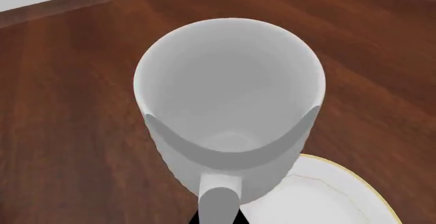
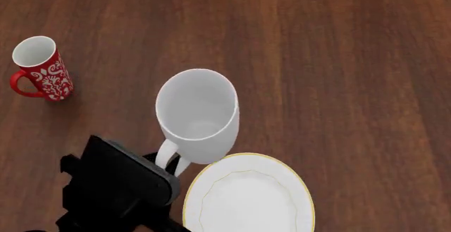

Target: Put the white mug on the plate.

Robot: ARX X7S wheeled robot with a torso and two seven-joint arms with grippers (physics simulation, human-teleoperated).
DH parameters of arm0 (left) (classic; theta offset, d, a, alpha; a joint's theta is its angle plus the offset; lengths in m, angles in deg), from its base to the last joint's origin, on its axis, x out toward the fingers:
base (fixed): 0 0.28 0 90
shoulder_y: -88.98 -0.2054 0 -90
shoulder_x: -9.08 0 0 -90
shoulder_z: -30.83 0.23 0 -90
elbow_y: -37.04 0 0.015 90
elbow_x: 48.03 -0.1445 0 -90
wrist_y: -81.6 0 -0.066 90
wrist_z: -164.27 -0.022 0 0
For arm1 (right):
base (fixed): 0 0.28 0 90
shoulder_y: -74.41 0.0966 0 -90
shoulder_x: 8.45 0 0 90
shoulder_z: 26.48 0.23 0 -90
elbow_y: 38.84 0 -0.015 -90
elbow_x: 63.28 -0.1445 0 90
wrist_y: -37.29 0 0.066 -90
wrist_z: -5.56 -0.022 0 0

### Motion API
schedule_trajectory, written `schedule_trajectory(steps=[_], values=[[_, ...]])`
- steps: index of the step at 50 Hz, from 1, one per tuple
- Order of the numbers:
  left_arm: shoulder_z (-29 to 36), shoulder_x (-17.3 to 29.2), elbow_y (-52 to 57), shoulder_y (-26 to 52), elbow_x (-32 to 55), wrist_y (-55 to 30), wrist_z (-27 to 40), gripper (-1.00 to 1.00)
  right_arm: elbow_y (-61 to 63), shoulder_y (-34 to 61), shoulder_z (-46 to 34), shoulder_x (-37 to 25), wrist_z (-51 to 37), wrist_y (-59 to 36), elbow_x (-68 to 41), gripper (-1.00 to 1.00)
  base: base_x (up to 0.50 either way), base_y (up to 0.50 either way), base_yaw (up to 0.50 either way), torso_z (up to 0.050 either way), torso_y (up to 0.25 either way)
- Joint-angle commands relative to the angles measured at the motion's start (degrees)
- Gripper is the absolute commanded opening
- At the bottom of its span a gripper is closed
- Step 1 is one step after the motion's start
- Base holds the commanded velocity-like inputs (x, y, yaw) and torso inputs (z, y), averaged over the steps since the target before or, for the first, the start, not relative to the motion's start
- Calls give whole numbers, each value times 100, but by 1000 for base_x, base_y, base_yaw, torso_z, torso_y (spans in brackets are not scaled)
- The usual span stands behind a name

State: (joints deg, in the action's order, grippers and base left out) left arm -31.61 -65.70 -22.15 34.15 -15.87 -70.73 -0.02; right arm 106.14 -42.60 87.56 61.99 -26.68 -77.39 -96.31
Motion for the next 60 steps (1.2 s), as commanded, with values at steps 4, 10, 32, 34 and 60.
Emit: schedule_trajectory(steps=[4,10,32,34,60], values=[[224,151,469,-368,110,-87,66,-100,-73,24,-126,-28,-21,-9,5,100,0,0,0,0,0],[372,222,513,-535,72,13,53,-100,-125,-23,-148,0,17,68,7,100,0,0,0,0,0],[690,330,366,-868,-32,367,-27,-100,-346,-82,-267,61,126,268,47,100,0,0,0,0,0],[702,336,350,-883,-34,391,-34,-100,-367,-58,-284,56,120,259,43,100,0,0,0,0,0],[892,345,-157,-985,-165,905,-249,-100,-513,3,-378,28,100,243,-39,100,0,0,0,0,0]])
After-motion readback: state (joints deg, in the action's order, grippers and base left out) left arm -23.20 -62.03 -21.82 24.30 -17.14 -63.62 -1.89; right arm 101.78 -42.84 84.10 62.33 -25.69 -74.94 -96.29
